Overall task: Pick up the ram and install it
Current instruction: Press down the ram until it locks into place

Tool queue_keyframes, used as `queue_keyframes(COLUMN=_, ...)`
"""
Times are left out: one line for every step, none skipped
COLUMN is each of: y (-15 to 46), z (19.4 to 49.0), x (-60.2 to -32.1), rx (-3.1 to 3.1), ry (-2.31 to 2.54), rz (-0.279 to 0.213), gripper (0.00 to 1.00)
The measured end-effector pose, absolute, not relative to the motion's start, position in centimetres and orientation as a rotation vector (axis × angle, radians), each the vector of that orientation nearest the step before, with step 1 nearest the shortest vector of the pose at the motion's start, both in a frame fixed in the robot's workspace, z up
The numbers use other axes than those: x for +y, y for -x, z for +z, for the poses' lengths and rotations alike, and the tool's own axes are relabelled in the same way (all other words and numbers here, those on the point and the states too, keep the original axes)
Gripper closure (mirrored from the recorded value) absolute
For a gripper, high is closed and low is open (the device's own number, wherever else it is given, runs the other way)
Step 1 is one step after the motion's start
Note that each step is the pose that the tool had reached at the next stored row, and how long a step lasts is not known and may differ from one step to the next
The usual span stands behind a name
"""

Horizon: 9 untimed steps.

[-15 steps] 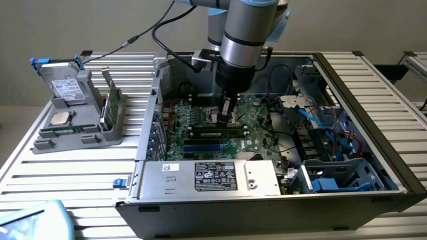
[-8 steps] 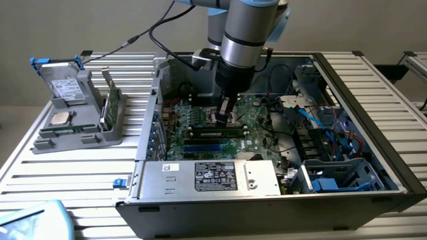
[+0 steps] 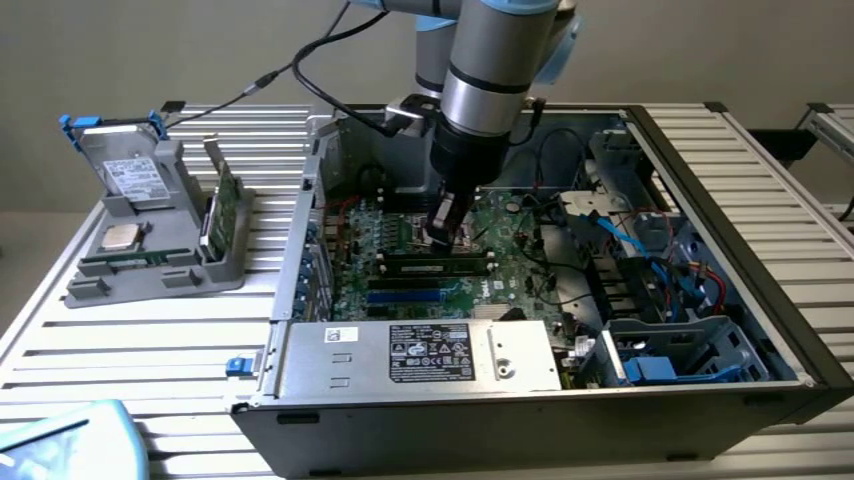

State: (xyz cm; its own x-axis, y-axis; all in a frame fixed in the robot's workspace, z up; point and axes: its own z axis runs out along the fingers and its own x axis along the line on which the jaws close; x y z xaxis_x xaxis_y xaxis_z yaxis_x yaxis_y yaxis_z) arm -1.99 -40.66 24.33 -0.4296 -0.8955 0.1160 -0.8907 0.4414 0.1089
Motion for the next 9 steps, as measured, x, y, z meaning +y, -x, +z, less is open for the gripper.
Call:
queue_keyframes(y=2.0, z=24.33, x=-40.66, rx=-2.539, ry=-1.567, rz=-0.044, gripper=0.89)
queue_keyframes(y=1.99, z=24.33, x=-40.66, rx=-2.546, ry=-1.554, rz=-0.041, gripper=0.89)
queue_keyframes(y=1.99, z=24.33, x=-40.66, rx=-2.553, ry=-1.541, rz=-0.038, gripper=0.89)
queue_keyframes(y=1.99, z=24.33, x=-40.66, rx=-2.561, ry=-1.527, rz=-0.034, gripper=0.89)
queue_keyframes(y=1.99, z=24.32, x=-40.66, rx=-2.568, ry=-1.514, rz=-0.03, gripper=0.89)
queue_keyframes(y=1.99, z=24.32, x=-40.66, rx=-2.575, ry=-1.501, rz=-0.026, gripper=0.89)
queue_keyframes(y=1.99, z=24.33, x=-40.66, rx=-2.581, ry=-1.488, rz=-0.02, gripper=0.89)
queue_keyframes(y=1.99, z=24.33, x=-40.66, rx=-2.588, ry=-1.476, rz=-0.016, gripper=0.89)
queue_keyframes(y=1.99, z=24.33, x=-40.66, rx=-2.595, ry=-1.463, rz=-0.011, gripper=0.89)
